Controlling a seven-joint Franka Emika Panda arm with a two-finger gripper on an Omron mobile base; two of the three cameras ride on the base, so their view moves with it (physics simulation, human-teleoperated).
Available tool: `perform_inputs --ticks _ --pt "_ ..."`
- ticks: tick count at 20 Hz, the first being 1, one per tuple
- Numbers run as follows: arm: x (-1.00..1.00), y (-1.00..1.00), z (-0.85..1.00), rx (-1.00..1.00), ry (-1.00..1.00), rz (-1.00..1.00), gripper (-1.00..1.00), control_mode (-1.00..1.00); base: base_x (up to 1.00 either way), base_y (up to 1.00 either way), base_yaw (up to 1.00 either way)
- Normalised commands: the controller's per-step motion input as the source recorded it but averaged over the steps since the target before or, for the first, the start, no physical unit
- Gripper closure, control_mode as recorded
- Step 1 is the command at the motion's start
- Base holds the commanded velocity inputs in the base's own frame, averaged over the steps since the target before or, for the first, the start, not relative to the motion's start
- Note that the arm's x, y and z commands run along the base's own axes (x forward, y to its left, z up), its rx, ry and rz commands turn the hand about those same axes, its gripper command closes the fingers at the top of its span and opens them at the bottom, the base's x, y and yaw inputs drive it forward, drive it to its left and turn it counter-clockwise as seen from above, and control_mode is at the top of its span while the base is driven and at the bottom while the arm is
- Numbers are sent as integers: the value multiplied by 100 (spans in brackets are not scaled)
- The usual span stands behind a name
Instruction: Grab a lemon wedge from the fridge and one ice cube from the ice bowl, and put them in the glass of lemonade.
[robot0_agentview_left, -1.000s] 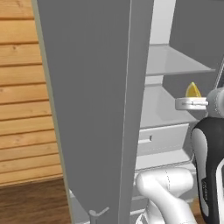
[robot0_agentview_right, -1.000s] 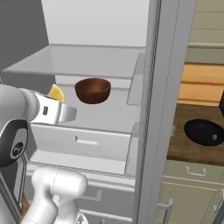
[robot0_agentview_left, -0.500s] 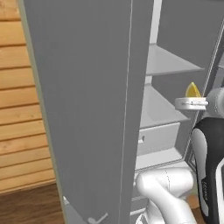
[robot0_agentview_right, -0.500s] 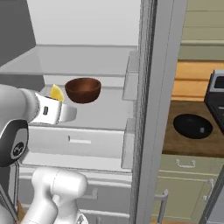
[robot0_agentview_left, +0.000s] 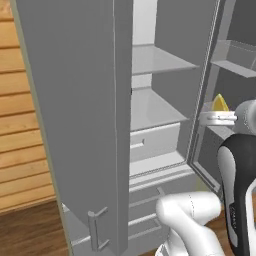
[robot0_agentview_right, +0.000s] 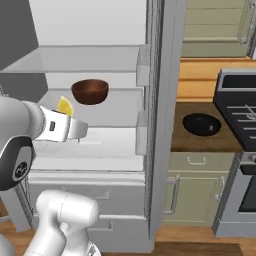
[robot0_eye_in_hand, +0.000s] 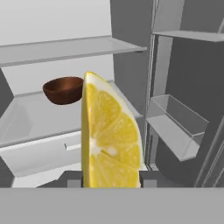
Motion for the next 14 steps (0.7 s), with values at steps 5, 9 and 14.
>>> perform_inputs --ticks 5,9,14 --pt "0 0 0 0 0 0 100 100 -41 0 -19" --pt "0 0 0 0 0 0 100 100 -41 5 -19" --pt "0 0 0 0 0 0 100 100 -54 11 -19"
